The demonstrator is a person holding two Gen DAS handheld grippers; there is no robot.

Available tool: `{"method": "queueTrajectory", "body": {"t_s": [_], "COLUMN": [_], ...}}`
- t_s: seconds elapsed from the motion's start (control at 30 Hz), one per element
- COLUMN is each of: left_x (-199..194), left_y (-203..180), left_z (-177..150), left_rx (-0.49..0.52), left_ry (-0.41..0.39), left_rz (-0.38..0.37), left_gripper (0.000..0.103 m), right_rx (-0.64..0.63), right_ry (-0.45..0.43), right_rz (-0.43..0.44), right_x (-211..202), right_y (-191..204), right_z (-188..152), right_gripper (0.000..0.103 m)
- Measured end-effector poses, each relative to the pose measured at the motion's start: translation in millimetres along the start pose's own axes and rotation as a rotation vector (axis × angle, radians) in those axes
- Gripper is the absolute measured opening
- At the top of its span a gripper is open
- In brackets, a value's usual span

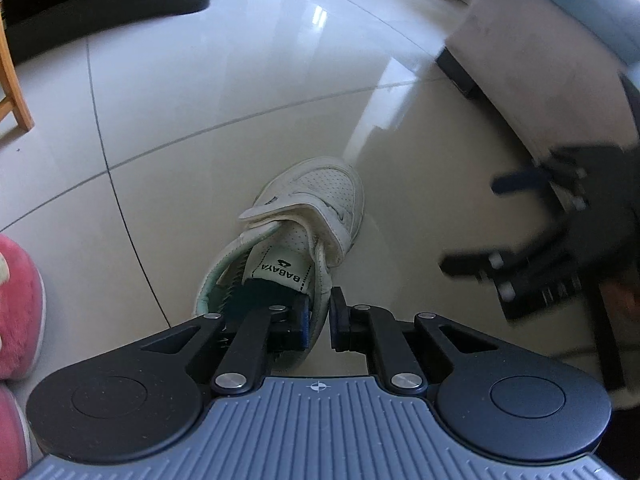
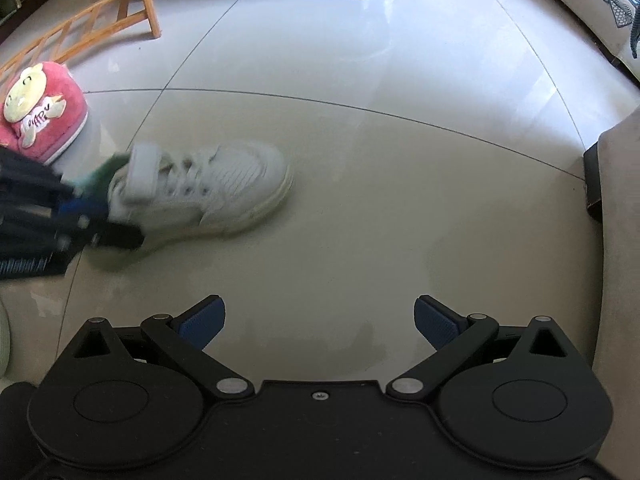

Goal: Organize scattered shoes

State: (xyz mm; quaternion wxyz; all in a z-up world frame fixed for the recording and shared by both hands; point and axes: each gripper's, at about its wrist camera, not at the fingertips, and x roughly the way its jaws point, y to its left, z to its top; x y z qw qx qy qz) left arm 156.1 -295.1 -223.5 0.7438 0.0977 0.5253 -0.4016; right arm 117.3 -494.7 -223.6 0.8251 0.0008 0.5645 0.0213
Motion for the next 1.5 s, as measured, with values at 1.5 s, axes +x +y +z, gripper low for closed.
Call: {"method": "queueTrajectory", "body": {"t_s": [1.5], "left_x": [-12.9], "left_y": [-23.4], "left_z": [-14.5], "left_rx": [-0.117], "left_ry": [0.044], "left_rz": [0.004], "left_gripper": [0.046], "right_rx": [-0.008], "right_ry": [-0.012], "right_rz": [0.009], "right_x": [37.9], "right_y": [17.4], "right_z": [38.9], "right_gripper": [0.103]}}
